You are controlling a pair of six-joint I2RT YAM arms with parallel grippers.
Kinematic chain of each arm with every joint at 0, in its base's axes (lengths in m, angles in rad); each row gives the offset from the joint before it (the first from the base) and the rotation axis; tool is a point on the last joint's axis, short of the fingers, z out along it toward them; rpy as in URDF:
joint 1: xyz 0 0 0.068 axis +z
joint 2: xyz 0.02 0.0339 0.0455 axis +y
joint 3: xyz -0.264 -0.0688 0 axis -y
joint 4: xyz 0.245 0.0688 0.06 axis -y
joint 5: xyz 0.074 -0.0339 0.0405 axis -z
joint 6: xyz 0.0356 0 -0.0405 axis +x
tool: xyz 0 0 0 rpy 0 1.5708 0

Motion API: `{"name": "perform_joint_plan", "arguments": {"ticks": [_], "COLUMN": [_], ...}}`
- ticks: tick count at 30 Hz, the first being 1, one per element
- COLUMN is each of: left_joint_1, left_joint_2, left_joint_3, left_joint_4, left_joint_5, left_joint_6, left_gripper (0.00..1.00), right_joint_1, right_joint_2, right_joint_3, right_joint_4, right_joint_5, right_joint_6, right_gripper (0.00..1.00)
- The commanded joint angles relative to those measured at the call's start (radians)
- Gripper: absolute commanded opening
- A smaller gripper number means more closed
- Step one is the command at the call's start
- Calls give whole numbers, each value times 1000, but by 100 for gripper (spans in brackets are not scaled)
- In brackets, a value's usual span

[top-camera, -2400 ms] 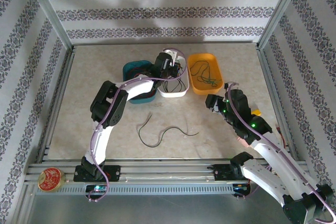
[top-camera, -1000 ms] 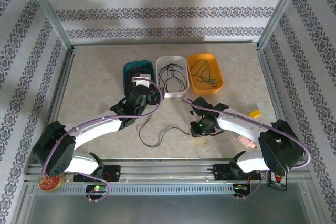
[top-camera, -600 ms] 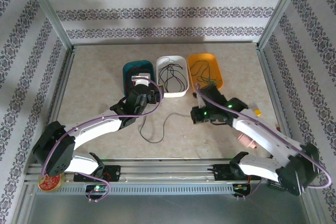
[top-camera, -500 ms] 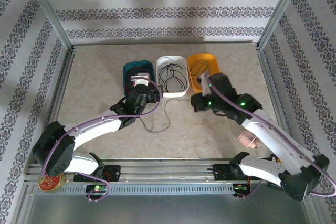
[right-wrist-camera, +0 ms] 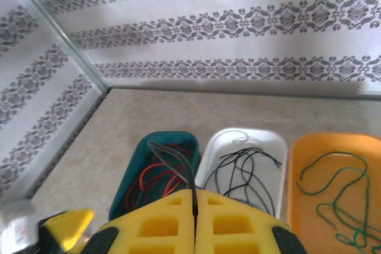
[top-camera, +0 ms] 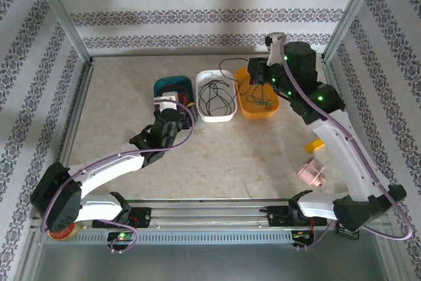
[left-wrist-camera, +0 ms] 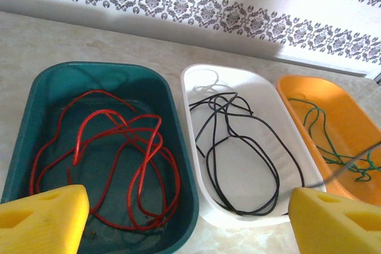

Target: Untangle the cables

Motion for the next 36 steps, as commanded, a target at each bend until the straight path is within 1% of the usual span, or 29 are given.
{"name": "perform_joint_plan", "arguments": {"ticks": [1, 6, 10, 11, 16, 20, 23, 26, 31, 36], "left_joint_1": [-4, -4, -3, -4, -4, -4, -3, -4, -4, -4], "left_joint_2": [-31, -49, -69, -72, -77, -76, -69, -59, -59, -66], "left_joint_3": [-12, -21, -34, -35, -37, -42, -39, -38, -41, -40], "left_joint_4": [-35, -44, -49, -51, -61, -54, -50, -47, -44, -62], "left_joint_5": [-28, -30, -44, -46, -47, -50, -48, -47, -47, -50], "left_joint_6": [-12, -10, -7, -6, 5, 4, 7, 5, 1, 8], "left_gripper": [87, 87, 87, 87, 87, 87, 87, 87, 87, 87], "right_joint_1": [-19, -15, -13, -13, -13, -15, -16, -2, 49, 79], "right_joint_2": [69, 179, 219, 225, 237, 234, 237, 253, 330, 436], "right_joint_3": [26, 47, 43, 42, 48, 45, 41, 43, 47, 62], "right_joint_4": [46, 59, 68, 67, 32, 28, 42, 56, 60, 31], "right_joint_5": [49, 90, 158, 190, 444, 564, 539, 463, 316, 279], "right_joint_6": [-55, -92, -76, -72, -76, -111, -117, -119, -144, -114], "right_gripper": [0, 0, 0, 0, 0, 0, 0, 0, 0, 0]}}
